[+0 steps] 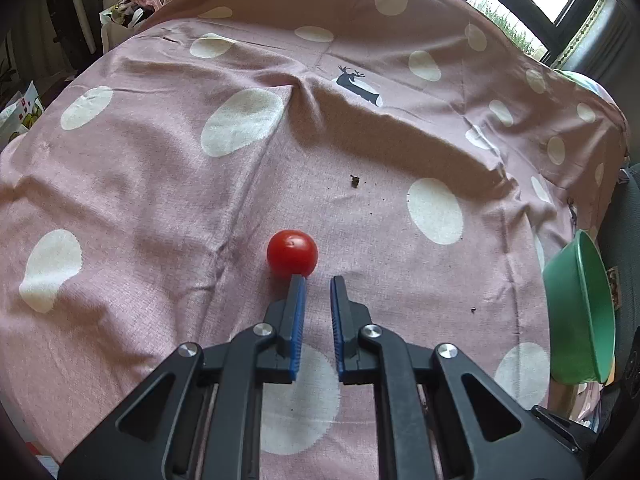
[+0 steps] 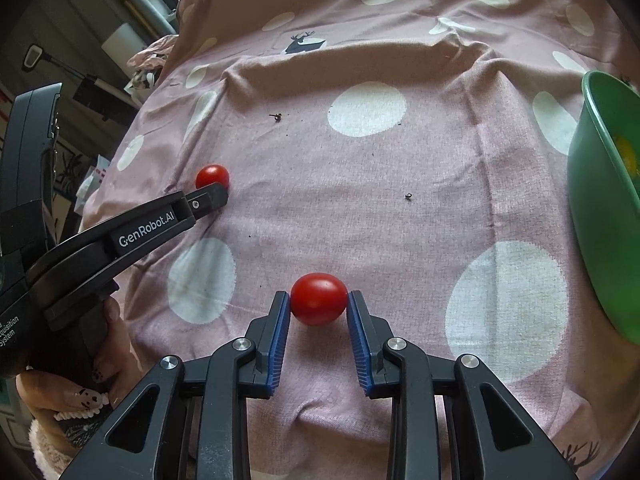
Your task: Organize fruits
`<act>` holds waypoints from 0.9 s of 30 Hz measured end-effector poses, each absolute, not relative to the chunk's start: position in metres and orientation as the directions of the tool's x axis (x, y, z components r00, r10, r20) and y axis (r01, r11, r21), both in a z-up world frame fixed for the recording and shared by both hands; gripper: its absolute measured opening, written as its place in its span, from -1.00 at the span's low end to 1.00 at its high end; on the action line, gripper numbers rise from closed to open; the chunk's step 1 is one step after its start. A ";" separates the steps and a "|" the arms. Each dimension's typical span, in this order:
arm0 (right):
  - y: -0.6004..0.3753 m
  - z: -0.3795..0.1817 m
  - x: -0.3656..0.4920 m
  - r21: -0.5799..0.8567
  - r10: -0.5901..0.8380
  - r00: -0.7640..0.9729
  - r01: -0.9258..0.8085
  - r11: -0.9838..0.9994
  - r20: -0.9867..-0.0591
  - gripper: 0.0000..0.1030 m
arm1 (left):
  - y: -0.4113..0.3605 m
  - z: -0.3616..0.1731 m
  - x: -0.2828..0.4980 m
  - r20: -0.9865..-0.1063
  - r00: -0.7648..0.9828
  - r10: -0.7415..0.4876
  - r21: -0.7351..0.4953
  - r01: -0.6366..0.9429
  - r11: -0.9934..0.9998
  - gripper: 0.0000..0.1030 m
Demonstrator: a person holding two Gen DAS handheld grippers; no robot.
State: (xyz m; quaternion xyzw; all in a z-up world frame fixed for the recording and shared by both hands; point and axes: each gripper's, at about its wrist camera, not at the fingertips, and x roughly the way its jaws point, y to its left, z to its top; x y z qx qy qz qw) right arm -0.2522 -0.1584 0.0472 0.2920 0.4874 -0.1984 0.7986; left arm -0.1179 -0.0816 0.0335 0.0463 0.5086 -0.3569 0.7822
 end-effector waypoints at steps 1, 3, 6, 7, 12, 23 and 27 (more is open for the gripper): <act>-0.159 0.048 -0.253 0.276 -0.033 0.449 0.602 0.749 -0.893 -0.41 | -0.080 0.035 -0.118 -0.824 0.223 -0.521 -0.302 0.605 0.737 -0.78; -0.160 0.049 -0.254 0.282 -0.035 0.457 0.605 0.744 -0.889 -0.41 | -0.079 0.038 -0.119 -0.816 0.217 -0.536 -0.318 0.605 0.730 -0.78; -0.162 0.051 -0.256 0.291 -0.037 0.466 0.610 0.737 -0.884 -0.41 | -0.076 0.042 -0.120 -0.805 0.205 -0.557 -0.345 0.602 0.720 -0.78; -0.163 0.051 -0.257 0.294 -0.037 0.469 0.612 0.734 -0.882 -0.41 | -0.075 0.043 -0.119 -0.800 0.196 -0.567 -0.359 0.601 0.714 -0.78; -0.167 0.054 -0.261 0.308 -0.040 0.481 0.620 0.722 -0.876 -0.40 | -0.074 0.044 -0.118 -0.804 0.210 -0.556 -0.347 0.595 0.725 -0.78; -0.169 0.055 -0.263 0.326 -0.035 0.495 0.622 0.712 -0.868 -0.41 | -0.088 0.041 -0.105 -0.809 0.231 -0.541 -0.323 0.594 0.737 -0.76; -0.171 0.056 -0.264 0.328 -0.035 0.494 0.626 0.707 -0.869 -0.41 | -0.091 0.039 -0.105 -0.806 0.195 -0.559 -0.351 0.604 0.716 -0.76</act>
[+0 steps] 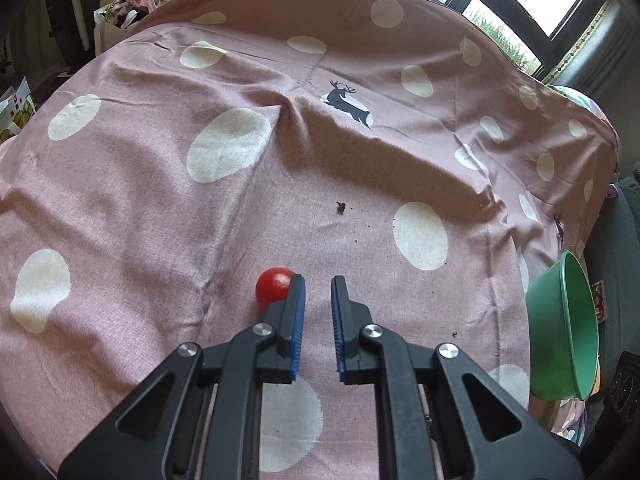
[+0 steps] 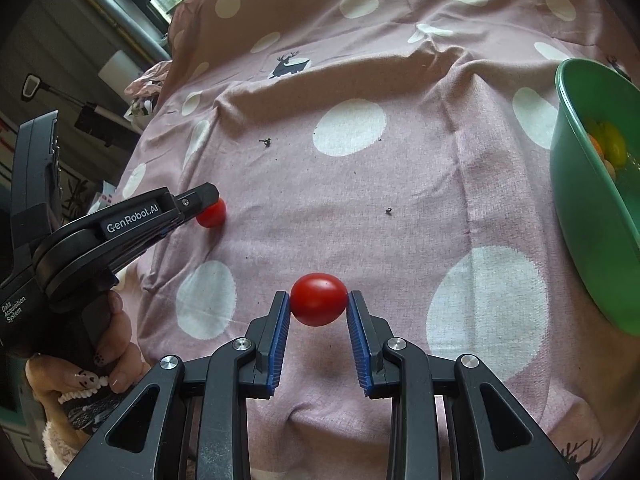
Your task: Organize fruits
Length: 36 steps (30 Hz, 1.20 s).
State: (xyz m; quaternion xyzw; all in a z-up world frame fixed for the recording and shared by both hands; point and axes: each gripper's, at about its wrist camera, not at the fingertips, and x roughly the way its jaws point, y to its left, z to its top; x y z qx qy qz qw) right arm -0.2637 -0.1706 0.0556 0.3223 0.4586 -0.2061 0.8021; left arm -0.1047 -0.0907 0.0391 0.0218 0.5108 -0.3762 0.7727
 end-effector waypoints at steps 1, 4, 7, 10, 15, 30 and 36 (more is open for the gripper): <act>-0.171 0.056 -0.264 0.329 -0.034 0.495 0.626 0.708 -0.868 -0.41 | -0.092 0.038 -0.104 -0.805 0.176 -0.566 -0.367 0.602 0.709 -0.76; -0.171 0.056 -0.264 0.332 -0.030 0.496 0.624 0.707 -0.868 -0.41 | -0.095 0.032 -0.102 -0.819 0.149 -0.554 -0.380 0.582 0.719 -0.74; -0.171 0.055 -0.264 0.334 -0.030 0.497 0.624 0.707 -0.867 -0.41 | -0.096 0.025 -0.098 -0.848 0.168 -0.503 -0.339 0.558 0.757 -0.69; -0.172 0.055 -0.265 0.334 -0.031 0.496 0.629 0.702 -0.867 -0.41 | -0.094 0.023 -0.093 -0.839 0.153 -0.523 -0.370 0.544 0.753 -0.69; -0.171 0.055 -0.265 0.337 -0.029 0.499 0.626 0.703 -0.866 -0.41 | -0.092 0.018 -0.089 -0.822 0.127 -0.555 -0.420 0.523 0.742 -0.77; -0.173 0.056 -0.267 0.346 -0.028 0.505 0.630 0.695 -0.863 -0.41 | -0.078 0.034 -0.090 -0.783 0.147 -0.605 -0.462 0.513 0.723 -0.83; -0.176 0.054 -0.267 0.353 -0.018 0.501 0.635 0.688 -0.865 -0.41 | -0.069 0.053 -0.095 -0.797 0.245 -0.553 -0.364 0.536 0.762 -0.49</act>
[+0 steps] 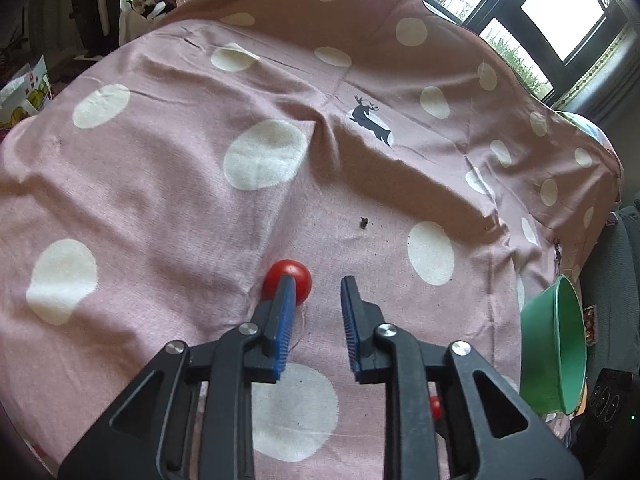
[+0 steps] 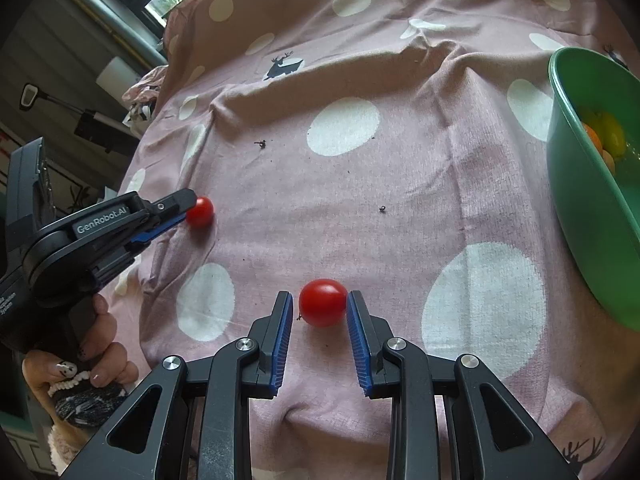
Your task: Organize fruits
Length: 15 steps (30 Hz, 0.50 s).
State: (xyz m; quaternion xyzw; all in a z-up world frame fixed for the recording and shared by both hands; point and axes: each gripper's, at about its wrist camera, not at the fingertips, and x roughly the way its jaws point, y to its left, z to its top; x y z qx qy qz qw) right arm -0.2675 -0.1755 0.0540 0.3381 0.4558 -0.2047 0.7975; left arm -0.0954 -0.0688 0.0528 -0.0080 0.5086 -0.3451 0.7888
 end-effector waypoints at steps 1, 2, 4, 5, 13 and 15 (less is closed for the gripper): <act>-0.176 0.054 -0.267 0.353 -0.017 0.499 0.636 0.687 -0.866 -0.41 | -0.068 0.054 -0.095 -0.795 0.257 -0.549 -0.354 0.538 0.765 -0.40; -0.176 0.053 -0.267 0.351 -0.017 0.496 0.637 0.686 -0.868 -0.41 | -0.069 0.055 -0.096 -0.796 0.266 -0.544 -0.344 0.541 0.767 -0.28; -0.175 0.052 -0.266 0.351 -0.013 0.494 0.637 0.687 -0.870 -0.41 | -0.073 0.054 -0.096 -0.803 0.283 -0.524 -0.314 0.546 0.777 -0.16; -0.175 0.052 -0.265 0.354 -0.011 0.494 0.637 0.685 -0.869 -0.41 | -0.076 0.052 -0.095 -0.812 0.292 -0.505 -0.293 0.544 0.786 -0.13; -0.178 0.048 -0.264 0.366 -0.004 0.495 0.648 0.667 -0.869 -0.41 | -0.097 0.039 -0.095 -0.847 0.316 -0.427 -0.190 0.570 0.799 -0.13; -0.178 0.048 -0.263 0.367 -0.004 0.496 0.647 0.668 -0.868 -0.41 | -0.099 0.038 -0.095 -0.841 0.334 -0.425 -0.180 0.568 0.803 -0.13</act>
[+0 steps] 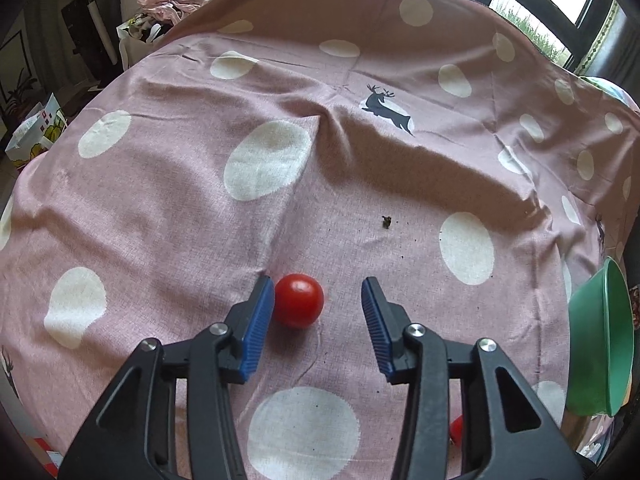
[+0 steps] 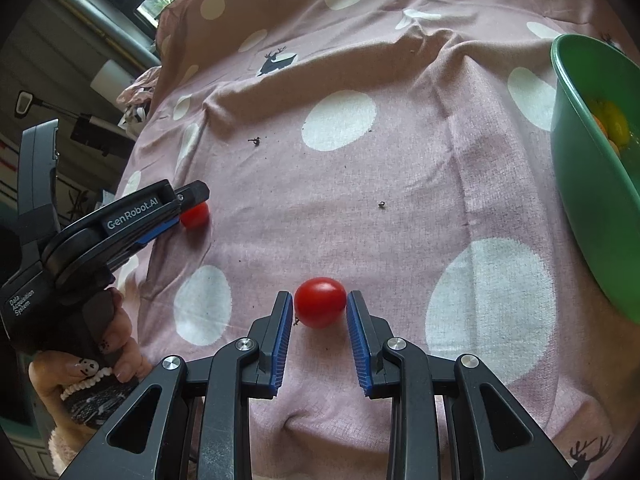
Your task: Organize fruits
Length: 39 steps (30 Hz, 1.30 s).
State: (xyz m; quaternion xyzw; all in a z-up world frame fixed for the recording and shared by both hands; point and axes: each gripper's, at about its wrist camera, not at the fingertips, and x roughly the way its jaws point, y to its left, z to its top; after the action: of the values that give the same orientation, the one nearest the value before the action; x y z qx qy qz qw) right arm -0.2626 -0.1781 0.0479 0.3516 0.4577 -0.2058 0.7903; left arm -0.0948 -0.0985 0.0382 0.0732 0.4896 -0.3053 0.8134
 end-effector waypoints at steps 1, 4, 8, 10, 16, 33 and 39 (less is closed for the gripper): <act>-0.178 0.048 -0.262 0.367 -0.004 0.496 0.646 0.669 -0.868 -0.41 | -0.101 0.038 -0.095 -0.837 0.346 -0.423 -0.168 0.573 0.802 -0.13; -0.177 0.046 -0.258 0.359 -0.003 0.488 0.647 0.673 -0.873 -0.41 | -0.109 0.036 -0.100 -0.836 0.389 -0.386 -0.094 0.591 0.801 -0.16; -0.175 0.044 -0.254 0.350 -0.005 0.480 0.646 0.679 -0.877 -0.41 | -0.118 0.028 -0.104 -0.840 0.431 -0.330 -0.005 0.601 0.799 -0.34; -0.174 0.043 -0.252 0.342 -0.008 0.475 0.646 0.682 -0.880 -0.41 | -0.117 0.017 -0.098 -0.873 0.380 -0.306 -0.029 0.585 0.810 -0.42; -0.172 0.040 -0.248 0.330 -0.012 0.463 0.649 0.686 -0.886 -0.41 | -0.113 0.019 -0.098 -0.862 0.389 -0.324 -0.046 0.578 0.815 -0.46; -0.171 0.044 -0.252 0.333 -0.032 0.489 0.640 0.693 -0.872 -0.45 | -0.093 0.058 -0.115 -0.800 0.387 -0.459 -0.169 0.588 0.791 -0.47; -0.177 0.051 -0.262 0.370 -0.032 0.523 0.644 0.669 -0.851 -0.44 | -0.084 0.077 -0.126 -0.761 0.388 -0.519 -0.211 0.609 0.765 -0.47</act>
State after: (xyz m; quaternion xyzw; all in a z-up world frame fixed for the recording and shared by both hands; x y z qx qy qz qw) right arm -0.2623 -0.1773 0.0508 0.3474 0.4401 -0.2112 0.8006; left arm -0.1261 -0.0844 0.0769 0.0514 0.4368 -0.3390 0.8316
